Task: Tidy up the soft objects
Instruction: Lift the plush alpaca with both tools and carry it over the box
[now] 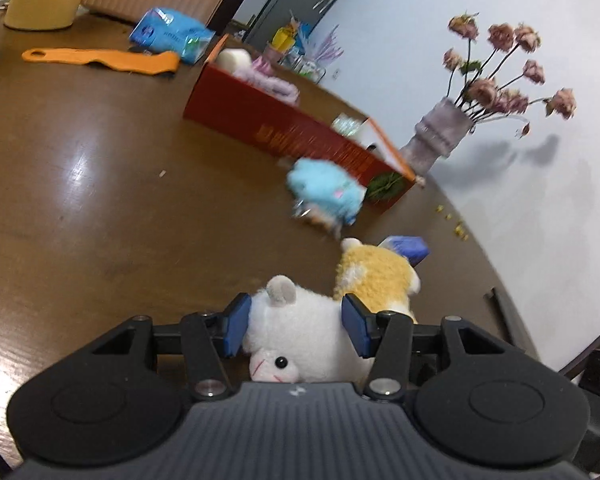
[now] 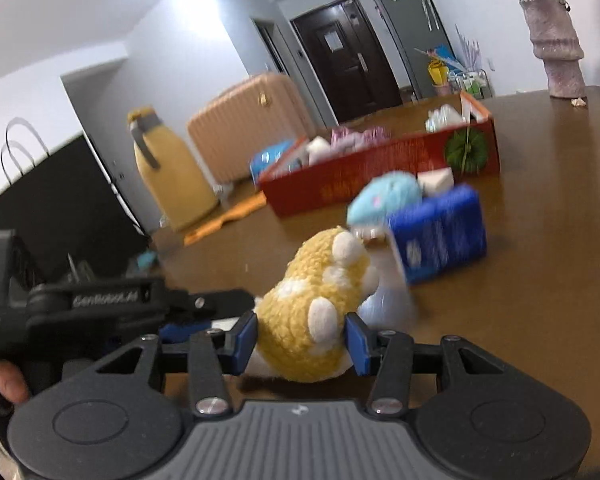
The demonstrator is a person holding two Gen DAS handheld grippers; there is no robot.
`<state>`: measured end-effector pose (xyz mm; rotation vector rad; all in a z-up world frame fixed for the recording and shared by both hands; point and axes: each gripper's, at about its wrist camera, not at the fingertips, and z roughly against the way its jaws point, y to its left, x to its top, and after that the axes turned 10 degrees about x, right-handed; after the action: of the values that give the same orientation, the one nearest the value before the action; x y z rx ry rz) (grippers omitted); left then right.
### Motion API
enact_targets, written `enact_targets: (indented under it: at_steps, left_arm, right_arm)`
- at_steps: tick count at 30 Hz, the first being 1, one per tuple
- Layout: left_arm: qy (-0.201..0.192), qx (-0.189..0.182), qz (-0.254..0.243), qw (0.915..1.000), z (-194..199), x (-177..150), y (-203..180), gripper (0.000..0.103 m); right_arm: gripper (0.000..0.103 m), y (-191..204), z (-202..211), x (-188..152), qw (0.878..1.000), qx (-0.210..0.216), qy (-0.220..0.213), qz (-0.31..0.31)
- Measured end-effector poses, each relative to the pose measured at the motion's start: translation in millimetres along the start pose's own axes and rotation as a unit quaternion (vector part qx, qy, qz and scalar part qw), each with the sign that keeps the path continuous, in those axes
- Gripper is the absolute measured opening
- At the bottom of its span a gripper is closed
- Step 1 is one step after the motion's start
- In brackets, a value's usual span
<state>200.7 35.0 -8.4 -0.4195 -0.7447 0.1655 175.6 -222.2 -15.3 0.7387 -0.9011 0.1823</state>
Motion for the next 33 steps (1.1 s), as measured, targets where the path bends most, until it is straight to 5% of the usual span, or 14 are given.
enact_targets:
  at_steps: [4,8,11,17,20,24,33]
  left_arm:
    - [-0.034,0.013,-0.018,0.9992,-8.5,7.8,-0.3,0.051]
    - [-0.086,0.028,-0.016,0.9958,-6.6,22.2,2.7,0.056]
    - [-0.118,0.032,-0.011,0.9925,18.0,23.3,10.8,0.077]
    - [-0.076,0.009,-0.016,0.9970,42.5,-6.6,14.3,0.078]
    - [-0.059,-0.016,-0.022,0.9979,37.1,-18.7,6.9,0.073]
    - [-0.033,-0.026,0.014,0.9990,22.8,-17.5,13.9,0.054]
    - [-0.033,-0.041,0.035,0.9980,15.8,-13.4,20.0,0.052]
  right_arm:
    - [0.048,18.5,0.7,-16.8,0.999,0.002,0.027,0.023]
    - [0.047,42.4,5.8,-20.3,0.995,0.068,0.043,0.062]
    - [0.047,50.0,20.1,-14.9,0.993,0.070,0.016,0.089]
    - [0.051,13.4,15.0,1.0,0.999,0.012,-0.008,0.041]
    - [0.052,-4.6,-0.1,1.3,1.000,0.017,-0.007,0.002]
    - [0.054,-20.8,-13.3,-3.6,0.997,0.055,-0.002,-0.052]
    - [0.051,-31.9,-19.1,-7.8,0.993,0.077,0.001,-0.092]
